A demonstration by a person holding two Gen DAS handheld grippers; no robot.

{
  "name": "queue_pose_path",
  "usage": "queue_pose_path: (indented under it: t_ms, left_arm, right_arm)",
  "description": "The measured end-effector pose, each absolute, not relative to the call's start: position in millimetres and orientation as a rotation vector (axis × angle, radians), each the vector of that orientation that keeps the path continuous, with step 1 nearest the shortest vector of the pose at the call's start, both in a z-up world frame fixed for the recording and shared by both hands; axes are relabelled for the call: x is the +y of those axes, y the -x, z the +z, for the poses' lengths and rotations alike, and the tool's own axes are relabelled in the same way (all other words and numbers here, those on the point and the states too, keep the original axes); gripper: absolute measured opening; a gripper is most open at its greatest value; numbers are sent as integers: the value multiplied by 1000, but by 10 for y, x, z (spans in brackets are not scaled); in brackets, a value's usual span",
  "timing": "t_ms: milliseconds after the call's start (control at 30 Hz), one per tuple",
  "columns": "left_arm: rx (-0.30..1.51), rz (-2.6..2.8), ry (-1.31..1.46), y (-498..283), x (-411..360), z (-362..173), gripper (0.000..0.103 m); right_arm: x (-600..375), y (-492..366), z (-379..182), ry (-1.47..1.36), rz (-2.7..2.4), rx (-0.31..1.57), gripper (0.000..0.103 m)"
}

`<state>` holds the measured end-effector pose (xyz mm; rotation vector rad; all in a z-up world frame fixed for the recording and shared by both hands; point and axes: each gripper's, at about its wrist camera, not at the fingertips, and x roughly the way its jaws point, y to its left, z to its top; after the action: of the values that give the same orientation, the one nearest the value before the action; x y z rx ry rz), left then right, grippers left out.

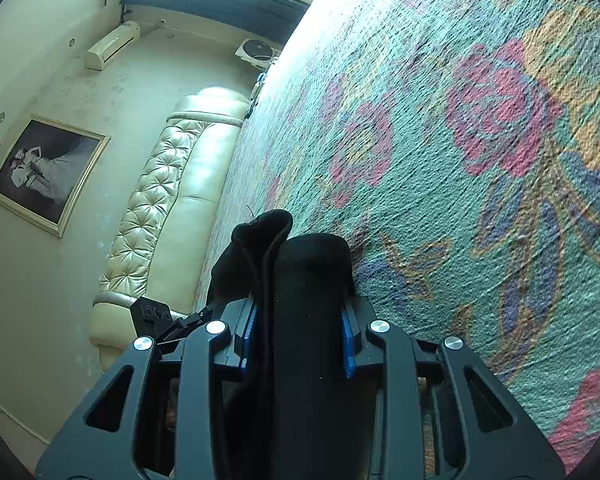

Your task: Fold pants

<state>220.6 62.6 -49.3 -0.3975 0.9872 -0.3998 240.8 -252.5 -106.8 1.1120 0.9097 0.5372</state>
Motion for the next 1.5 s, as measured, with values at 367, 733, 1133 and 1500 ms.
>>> queue_pose_path:
  t_ms: [367,733,1133,1500]
  left_arm:
    - [1025,-474,575,-2082,913,-557,60]
    - [1085,-508,712,-1400,1165,-598,65]
    - [1126,-520,725,-1178,907,-583,75]
    - [1083,-434,668,-1098,896,-617,41]
  right_arm:
    - [-2706,-2164,-1101,-1176,551,916,42]
    - [-3105,-1499,-973,-1225,498,941,77]
    - [-2579,-1311,-819,-1096,550,1030,91]
    - [-2479,-1307,-904,-1127,516,1067,40]
